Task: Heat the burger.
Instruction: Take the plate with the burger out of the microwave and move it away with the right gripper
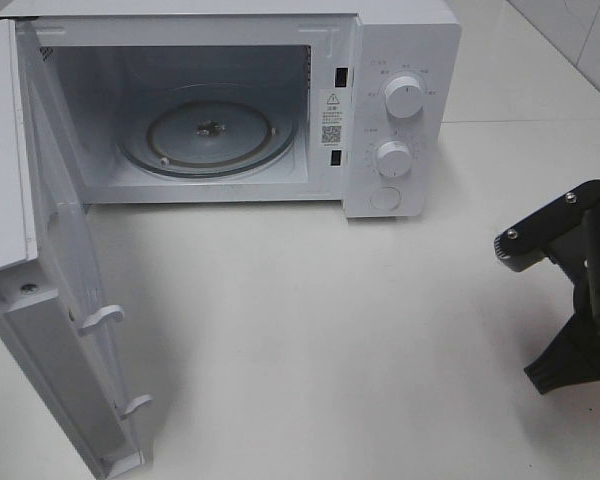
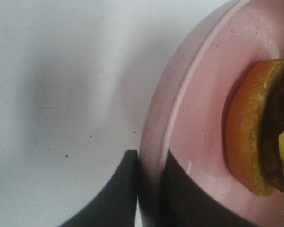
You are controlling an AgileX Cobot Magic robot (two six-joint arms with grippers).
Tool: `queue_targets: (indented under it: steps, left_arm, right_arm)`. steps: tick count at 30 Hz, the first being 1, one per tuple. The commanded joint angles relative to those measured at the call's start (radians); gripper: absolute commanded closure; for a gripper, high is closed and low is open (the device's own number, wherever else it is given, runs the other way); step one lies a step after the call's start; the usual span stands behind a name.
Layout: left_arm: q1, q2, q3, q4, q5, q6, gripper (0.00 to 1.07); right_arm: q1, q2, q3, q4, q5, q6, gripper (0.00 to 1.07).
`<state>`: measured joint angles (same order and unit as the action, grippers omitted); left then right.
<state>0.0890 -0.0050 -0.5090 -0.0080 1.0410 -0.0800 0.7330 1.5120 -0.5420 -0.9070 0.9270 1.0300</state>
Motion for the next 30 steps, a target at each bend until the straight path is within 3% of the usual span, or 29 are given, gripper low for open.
queue_targets:
  steps: [1, 10, 30]
  left_arm:
    - [0.003, -0.017, 0.003, -0.003, -0.005, -0.005, 0.25]
    - [0.003, -0.017, 0.003, -0.003, -0.005, -0.005, 0.25]
    - [0.003, -0.017, 0.003, -0.003, -0.005, -0.005, 0.25]
  right_arm:
    - [-0.030, 0.038, -0.005, -0.054, 0.016, 0.033, 1.06]
    - [-0.121, 0.128, -0.005, -0.078, -0.040, 0.078, 1.06]
    - [-0.193, 0.303, -0.005, -0.157, -0.097, 0.220, 1.00]
